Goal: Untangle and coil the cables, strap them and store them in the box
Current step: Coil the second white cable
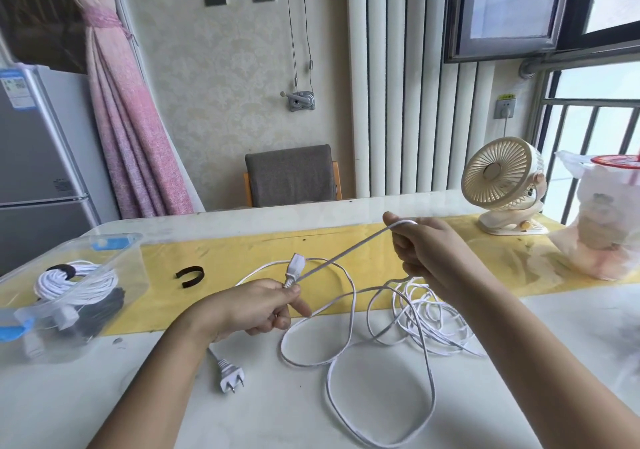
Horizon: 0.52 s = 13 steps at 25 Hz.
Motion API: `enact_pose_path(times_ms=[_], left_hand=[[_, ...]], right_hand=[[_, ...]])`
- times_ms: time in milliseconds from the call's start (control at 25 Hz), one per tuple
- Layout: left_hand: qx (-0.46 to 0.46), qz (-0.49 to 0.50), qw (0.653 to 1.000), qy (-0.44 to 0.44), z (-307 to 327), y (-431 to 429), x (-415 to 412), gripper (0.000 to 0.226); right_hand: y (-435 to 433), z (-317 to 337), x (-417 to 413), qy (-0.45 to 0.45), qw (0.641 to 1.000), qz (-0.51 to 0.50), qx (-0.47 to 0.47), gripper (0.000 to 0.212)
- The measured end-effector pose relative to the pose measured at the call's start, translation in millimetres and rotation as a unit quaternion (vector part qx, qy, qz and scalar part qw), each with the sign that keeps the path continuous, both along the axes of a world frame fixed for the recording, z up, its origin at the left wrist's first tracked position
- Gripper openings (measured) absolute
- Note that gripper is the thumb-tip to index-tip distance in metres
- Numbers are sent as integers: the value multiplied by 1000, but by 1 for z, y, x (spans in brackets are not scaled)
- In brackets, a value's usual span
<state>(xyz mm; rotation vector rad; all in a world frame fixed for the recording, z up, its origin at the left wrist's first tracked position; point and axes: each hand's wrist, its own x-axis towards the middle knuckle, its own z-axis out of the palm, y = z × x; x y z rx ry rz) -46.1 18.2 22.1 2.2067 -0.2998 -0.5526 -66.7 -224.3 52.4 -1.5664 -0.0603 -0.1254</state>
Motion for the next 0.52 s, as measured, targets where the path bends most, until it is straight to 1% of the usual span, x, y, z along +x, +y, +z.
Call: enact_pose_path(times_ms=[40, 80, 160, 200, 240, 320, 360, 440, 480, 520], left_hand=[[7, 21, 1000, -15, -3, 0, 3, 41], [9, 44, 999, -29, -5, 0, 6, 40], [-22, 101, 993, -54, -10, -1, 12, 41], [-48, 133, 988, -65, -12, 0, 17, 41], [-76, 165, 981, -72, -13, 1, 20, 41], [-151, 217, 962, -68, -14, 3, 26, 42], [-210, 242, 946, -49, -15, 4, 29, 43], [-346, 280, 895, 15, -16, 8, 35, 43], [-396, 285, 872, 36, -15, 10, 37, 41], [-428, 284, 857, 43, -14, 10, 38, 37]], right_hand=[[4, 0, -2, -11, 1000, 2, -15, 49], [8, -1, -5, -28, 998, -7, -49, 49], [17, -1, -13, -96, 984, -31, -146, 42], [22, 0, -18, -137, 974, -16, -182, 36], [28, 0, -24, -170, 963, 20, -208, 32], [40, -4, -35, -210, 940, 113, -244, 32], [46, -8, -39, -225, 927, 155, -257, 29], [57, -16, -46, -260, 894, 217, -294, 19], [61, -20, -48, -279, 874, 234, -322, 20], [65, -23, -49, -297, 855, 243, -350, 24]])
